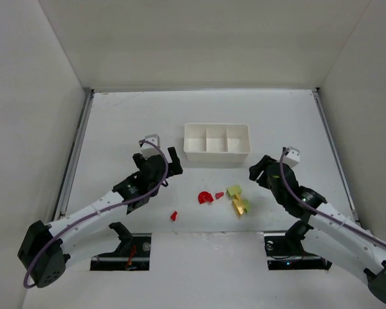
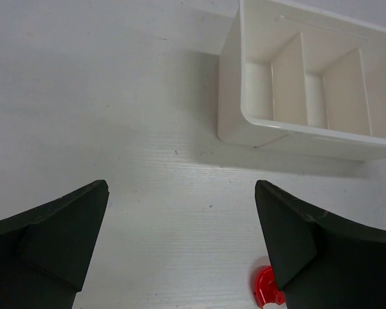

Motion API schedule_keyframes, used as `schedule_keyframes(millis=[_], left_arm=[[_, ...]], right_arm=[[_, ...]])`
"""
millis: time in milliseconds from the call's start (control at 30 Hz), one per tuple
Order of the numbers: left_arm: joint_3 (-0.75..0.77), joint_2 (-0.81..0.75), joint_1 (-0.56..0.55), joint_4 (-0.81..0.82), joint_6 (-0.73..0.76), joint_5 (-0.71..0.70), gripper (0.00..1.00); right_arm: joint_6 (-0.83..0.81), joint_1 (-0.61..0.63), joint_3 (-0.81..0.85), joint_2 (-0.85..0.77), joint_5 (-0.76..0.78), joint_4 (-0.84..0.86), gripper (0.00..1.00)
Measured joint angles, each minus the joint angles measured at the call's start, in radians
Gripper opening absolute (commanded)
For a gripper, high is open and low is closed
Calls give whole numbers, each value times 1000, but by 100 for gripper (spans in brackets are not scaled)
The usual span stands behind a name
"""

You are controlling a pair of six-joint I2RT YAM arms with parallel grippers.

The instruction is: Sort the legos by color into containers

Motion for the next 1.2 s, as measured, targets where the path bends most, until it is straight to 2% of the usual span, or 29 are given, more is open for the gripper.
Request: schedule_keyframes(millis=[33, 100, 133, 167, 200, 267, 333, 367, 433, 467, 500, 533, 567, 600, 667, 767, 867, 1000, 1200], left_arm=[[0, -1, 6, 3, 0, 8, 100], [-1, -9, 17, 17, -2, 23, 100], [-4, -18, 21, 29, -3, 32, 100], [-8, -28, 24, 41, -3, 40, 100], [-15, -40, 24, 66, -3, 47, 100], [-31, -58, 16, 113, -3, 68, 100], [-51, -72, -13, 166, -3, 85, 100], [-63, -80, -40, 188, -5, 87, 100], [-81, -97, -113, 205, -13, 81, 100], [-83, -100, -156, 202, -18, 74, 100], [-82, -99, -196, 202, -24, 68, 92], [-80, -92, -230, 198, -29, 64, 73], [-75, -77, -266, 193, -35, 60, 48], [-64, -51, -297, 186, -37, 57, 29], [-35, 13, -344, 164, -41, 63, 19], [26, 125, -390, 110, -62, 99, 20], [58, 220, -423, 101, -92, 132, 30], [60, 303, -465, 109, -148, 176, 39], [50, 344, -483, 206, -211, 239, 41]], right_arm=[[8, -3, 0, -9, 0, -21, 66], [22, -15, 0, -26, 0, -63, 55], [29, -21, 0, -28, -1, -82, 45], [36, -24, 0, -27, -5, -101, 28], [42, -29, 0, -24, -12, -117, 18], [56, -40, 2, 0, -38, -148, 10], [64, -46, 10, 44, -66, -185, 11], [67, -47, 13, 67, -74, -201, 18], [77, -45, 17, 100, -85, -236, 42], [84, -43, 17, 107, -88, -251, 48], [90, -38, 17, 109, -92, -266, 52], [95, -36, 17, 109, -95, -275, 54], [99, -31, 17, 108, -98, -281, 55], [103, -29, 17, 109, -103, -286, 55], [111, -26, 17, 114, -119, -289, 56], [118, -26, 17, 130, -156, -275, 58], [125, -22, 16, 173, -207, -236, 59], [142, 20, 11, 203, -253, -191, 63], [184, 69, -30, 195, -285, -155, 62]])
